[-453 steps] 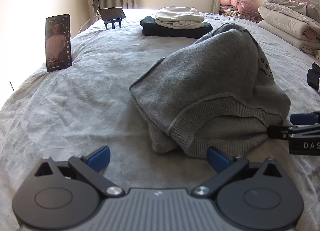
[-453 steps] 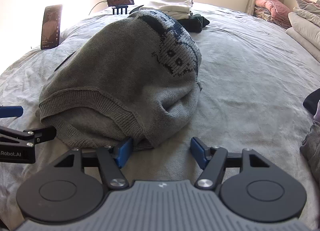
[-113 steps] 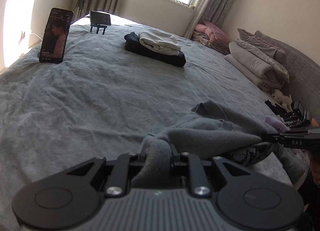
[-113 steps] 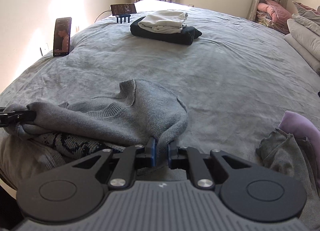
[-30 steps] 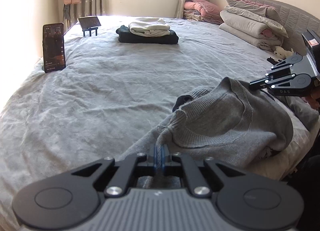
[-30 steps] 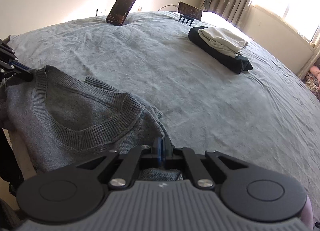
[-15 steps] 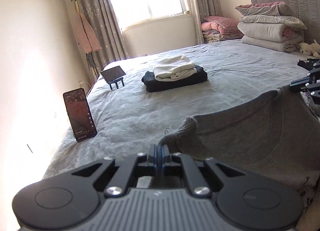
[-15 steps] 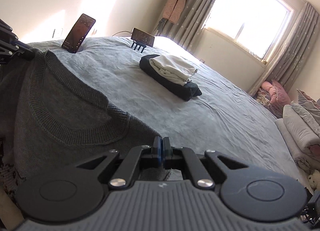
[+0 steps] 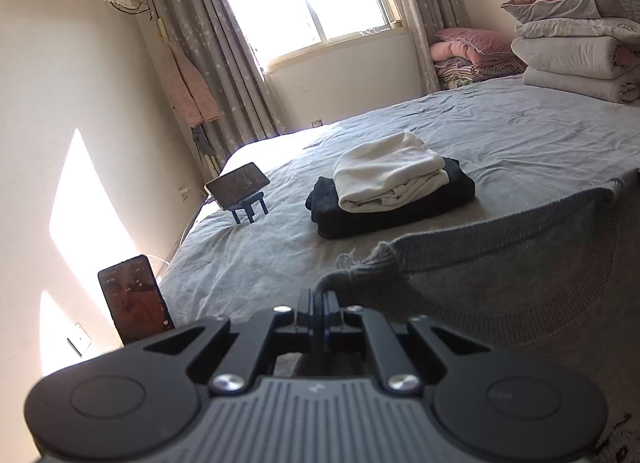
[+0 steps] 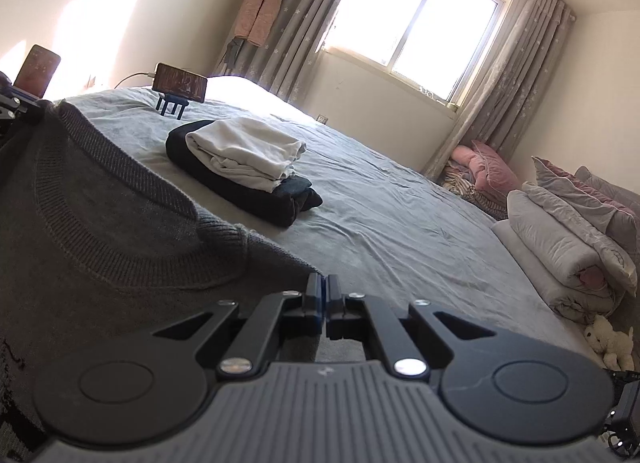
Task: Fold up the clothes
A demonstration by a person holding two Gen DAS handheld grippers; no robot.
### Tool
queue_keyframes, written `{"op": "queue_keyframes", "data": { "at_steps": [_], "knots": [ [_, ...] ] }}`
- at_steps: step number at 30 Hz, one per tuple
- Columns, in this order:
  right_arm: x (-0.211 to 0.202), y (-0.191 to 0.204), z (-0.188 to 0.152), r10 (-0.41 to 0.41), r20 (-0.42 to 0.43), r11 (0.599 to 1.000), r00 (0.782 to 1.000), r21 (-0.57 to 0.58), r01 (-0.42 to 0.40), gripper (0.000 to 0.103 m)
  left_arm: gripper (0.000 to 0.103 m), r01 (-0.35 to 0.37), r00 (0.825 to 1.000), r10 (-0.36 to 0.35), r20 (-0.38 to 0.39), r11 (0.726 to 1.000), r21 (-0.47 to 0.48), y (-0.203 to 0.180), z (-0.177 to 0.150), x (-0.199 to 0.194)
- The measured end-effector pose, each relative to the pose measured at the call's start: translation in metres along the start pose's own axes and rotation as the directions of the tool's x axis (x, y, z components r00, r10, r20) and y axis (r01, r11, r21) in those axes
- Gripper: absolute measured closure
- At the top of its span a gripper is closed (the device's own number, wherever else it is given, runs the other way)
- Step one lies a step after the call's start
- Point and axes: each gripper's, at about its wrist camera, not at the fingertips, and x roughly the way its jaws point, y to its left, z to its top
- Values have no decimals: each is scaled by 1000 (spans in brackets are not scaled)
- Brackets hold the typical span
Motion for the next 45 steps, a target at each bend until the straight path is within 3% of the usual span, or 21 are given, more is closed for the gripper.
{"op": "queue_keyframes", "data": {
  "at_steps": [5,13,24,29,33,36,38,45],
  "knots": [
    [48,-4,12,-77,3,997,997,12,77,101,99,-41,999,41,18,999,21,-13,23,52],
    [136,8,16,-166,-23,986,986,13,167,102,99,-80,996,80,-27,997,-9,-30,34,145],
    [219,27,-1,-127,-135,991,983,26,131,102,98,-95,989,88,-117,994,-53,-47,12,240],
    [240,24,-4,-76,-217,995,973,39,87,103,98,-99,986,91,-137,994,-53,-51,13,253],
    [238,34,-2,-97,-225,995,970,-19,95,99,98,-108,985,102,-140,993,-36,-55,16,253],
    [226,30,1,-68,-231,997,971,16,74,93,87,-90,988,83,-130,995,-48,-49,19,244],
    [215,24,3,-44,-241,997,970,54,58,92,71,-81,988,72,-134,995,-58,-45,20,233],
    [172,13,5,16,-272,995,962,99,12,87,62,-24,981,7,-192,996,-84,-34,16,192]
  ]
}}
